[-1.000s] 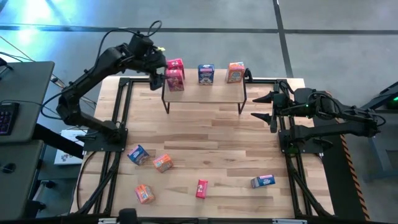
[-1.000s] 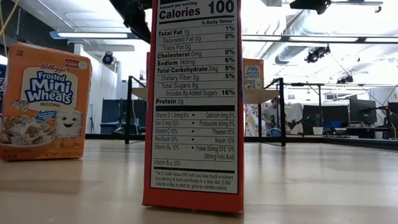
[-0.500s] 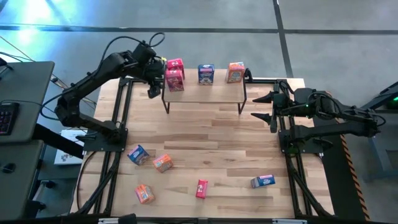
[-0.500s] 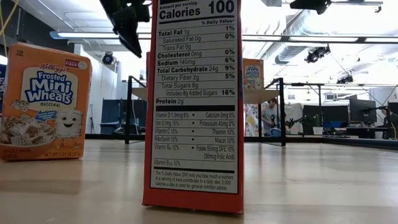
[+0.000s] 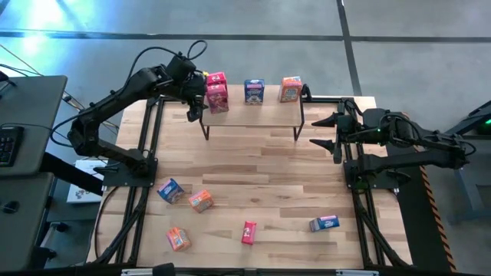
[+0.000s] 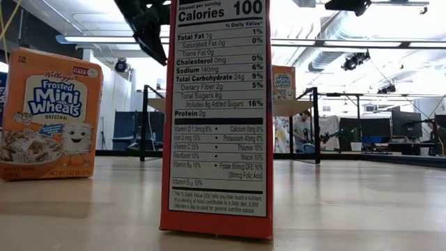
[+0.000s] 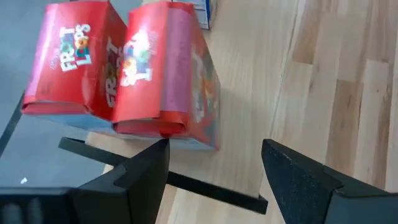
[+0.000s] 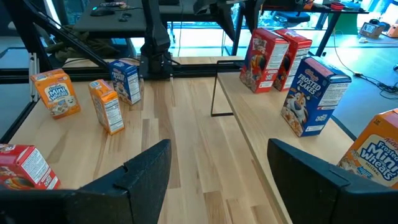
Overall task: Stack cereal on shelf
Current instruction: Put the top red cereal box on the shelf aligned with the other red cereal box, then put the right blue cereal box on the shelf aligned with the other blue cereal box
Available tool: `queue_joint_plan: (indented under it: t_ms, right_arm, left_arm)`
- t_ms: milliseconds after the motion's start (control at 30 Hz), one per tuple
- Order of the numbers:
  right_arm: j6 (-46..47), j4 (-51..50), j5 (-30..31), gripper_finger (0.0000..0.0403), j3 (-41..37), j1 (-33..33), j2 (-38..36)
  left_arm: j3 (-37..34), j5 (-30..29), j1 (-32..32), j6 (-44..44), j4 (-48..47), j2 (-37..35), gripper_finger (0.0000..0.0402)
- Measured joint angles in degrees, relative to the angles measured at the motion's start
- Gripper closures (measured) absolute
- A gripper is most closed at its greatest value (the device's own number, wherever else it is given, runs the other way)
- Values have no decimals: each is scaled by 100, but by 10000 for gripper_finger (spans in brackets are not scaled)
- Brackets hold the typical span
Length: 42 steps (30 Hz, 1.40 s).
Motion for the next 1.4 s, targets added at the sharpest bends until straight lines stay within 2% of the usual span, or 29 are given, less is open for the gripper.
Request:
queue_joint_plan:
  t_ms: [367,533,800,1200,1400]
  right_arm:
    - [0,0,0,143,0,-1,1]
    - [0,0,0,143,0,1,0]
    - [0,-1,1,143,0,0,1]
    - [0,-2,1,143,0,-1,2]
    - [0,-2,0,143,0,1,2]
  left_arm:
    - [-1,-13,2,-141,-3,3,155]
    - [-4,-258,4,-468,-16,3,155]
    - [-9,-266,-131,-880,-13,-70,155]
    - [-9,-257,-1088,-1220,39,-124,155]
    - [-9,-256,-1651,-1698,166,-121,155]
